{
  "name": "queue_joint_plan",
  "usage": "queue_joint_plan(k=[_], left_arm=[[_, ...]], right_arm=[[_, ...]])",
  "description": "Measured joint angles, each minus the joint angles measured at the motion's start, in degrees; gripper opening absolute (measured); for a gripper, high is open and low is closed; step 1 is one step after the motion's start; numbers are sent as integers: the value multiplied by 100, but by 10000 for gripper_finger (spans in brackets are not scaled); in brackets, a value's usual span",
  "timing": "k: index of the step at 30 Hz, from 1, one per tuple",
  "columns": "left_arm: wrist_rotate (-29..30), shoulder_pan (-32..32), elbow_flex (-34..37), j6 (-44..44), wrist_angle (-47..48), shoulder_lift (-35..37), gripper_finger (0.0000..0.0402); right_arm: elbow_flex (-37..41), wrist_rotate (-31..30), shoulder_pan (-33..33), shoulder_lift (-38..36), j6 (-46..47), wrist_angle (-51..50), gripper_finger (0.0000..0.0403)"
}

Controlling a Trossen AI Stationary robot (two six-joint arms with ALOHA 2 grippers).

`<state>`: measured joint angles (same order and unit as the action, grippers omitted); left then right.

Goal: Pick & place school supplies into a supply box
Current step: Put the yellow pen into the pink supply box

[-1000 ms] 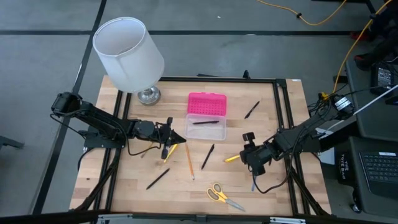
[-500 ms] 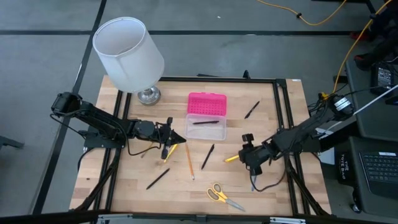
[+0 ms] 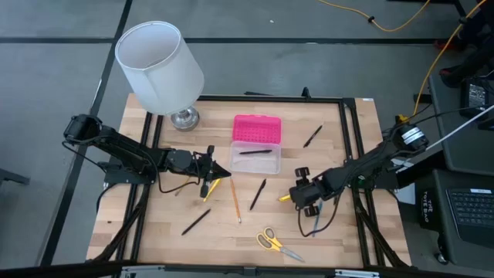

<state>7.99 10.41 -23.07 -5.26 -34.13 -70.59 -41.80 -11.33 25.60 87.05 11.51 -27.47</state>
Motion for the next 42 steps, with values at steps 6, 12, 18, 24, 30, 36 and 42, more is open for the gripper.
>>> queue_joint_plan(k=[6,12,18,24,30,36,42], left_arm=[[0,0,0,0,2,-2,2],[2,-1,0,0,2,-2,2],[2,0,0,-1,2,-1,3],[-3,0,0,-17,2,-1,2],[-7,-2,0,-172,2,0,3],[-13,0,0,-256,2,-2,2],[-17,0,0,-256,4,-2,4]], right_arm=[[-6,119,-96,335,-2,144,137],[-24,349,-198,473,-4,182,137],[-20,461,-318,485,-25,238,110],[-15,566,-395,497,92,273,59],[-13,559,-395,487,291,272,36],[-165,646,-406,485,307,148,46],[-418,876,-406,185,348,-155,33]])
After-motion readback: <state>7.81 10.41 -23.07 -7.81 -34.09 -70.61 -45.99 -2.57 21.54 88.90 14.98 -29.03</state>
